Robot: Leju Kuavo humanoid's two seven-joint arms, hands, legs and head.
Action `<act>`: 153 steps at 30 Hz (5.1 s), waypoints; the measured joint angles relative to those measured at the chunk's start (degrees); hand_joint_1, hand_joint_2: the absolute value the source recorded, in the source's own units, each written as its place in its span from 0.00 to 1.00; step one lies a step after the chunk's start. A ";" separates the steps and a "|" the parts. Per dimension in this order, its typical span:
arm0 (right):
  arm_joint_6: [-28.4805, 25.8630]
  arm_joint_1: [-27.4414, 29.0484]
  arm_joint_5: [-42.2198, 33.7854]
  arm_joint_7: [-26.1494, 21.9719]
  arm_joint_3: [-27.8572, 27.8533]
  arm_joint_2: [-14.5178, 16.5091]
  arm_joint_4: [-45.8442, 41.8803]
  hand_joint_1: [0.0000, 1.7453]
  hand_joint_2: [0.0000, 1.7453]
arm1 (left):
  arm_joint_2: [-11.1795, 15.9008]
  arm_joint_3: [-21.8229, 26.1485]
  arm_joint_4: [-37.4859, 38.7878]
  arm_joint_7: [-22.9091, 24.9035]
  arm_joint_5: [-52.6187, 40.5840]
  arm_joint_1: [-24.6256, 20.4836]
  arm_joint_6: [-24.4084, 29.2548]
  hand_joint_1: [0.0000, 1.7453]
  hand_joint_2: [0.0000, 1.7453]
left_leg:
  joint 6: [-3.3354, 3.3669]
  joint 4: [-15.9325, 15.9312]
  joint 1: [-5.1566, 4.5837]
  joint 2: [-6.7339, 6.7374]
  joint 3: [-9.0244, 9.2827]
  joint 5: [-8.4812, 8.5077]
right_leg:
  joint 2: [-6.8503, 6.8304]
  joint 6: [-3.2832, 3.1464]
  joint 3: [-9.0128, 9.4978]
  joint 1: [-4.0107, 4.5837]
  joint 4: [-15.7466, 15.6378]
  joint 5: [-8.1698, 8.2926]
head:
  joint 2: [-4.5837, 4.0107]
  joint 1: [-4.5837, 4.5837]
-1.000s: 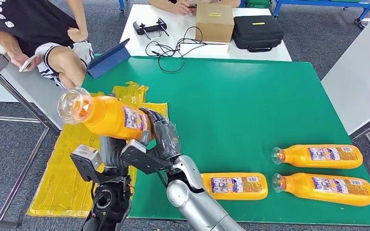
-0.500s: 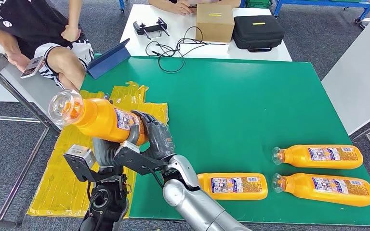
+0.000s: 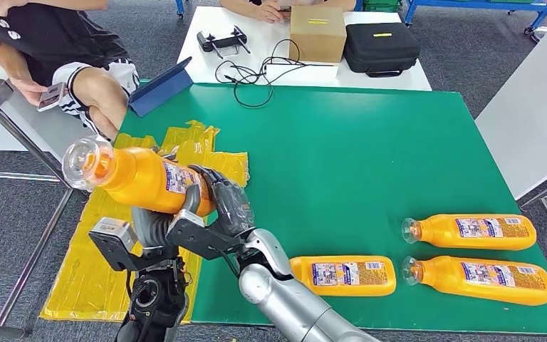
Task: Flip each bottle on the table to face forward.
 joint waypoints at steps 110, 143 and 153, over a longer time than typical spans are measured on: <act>22.12 21.81 33.04 -7.05 -38.09 -25.37 -33.90 0.00 1.00 | 7.50 14.63 12.10 -5.12 -21.71 -14.04 0.13 0.00 1.00 | 0.02 0.00 -0.08 -0.08 -0.04 0.02 | -0.06 0.03 0.05 -0.09 0.00 0.02 | -0.01 -0.04; 28.61 32.16 28.55 -12.80 -25.27 -22.78 -47.58 0.00 1.00 | 7.05 12.70 13.31 -5.13 -20.93 -16.62 1.20 0.00 1.00 | 0.03 0.00 -0.11 -0.10 -0.03 0.01 | -0.05 0.04 0.02 -0.13 -0.01 0.02 | 0.00 -0.04; 27.23 32.77 40.05 1.09 -26.12 -23.64 -43.40 0.00 1.00 | 6.70 14.78 13.94 -5.12 -21.55 -17.09 0.48 0.00 1.00 | 0.03 0.00 -0.11 -0.10 -0.05 0.00 | -0.05 0.04 0.02 -0.13 -0.01 0.01 | -0.01 -0.04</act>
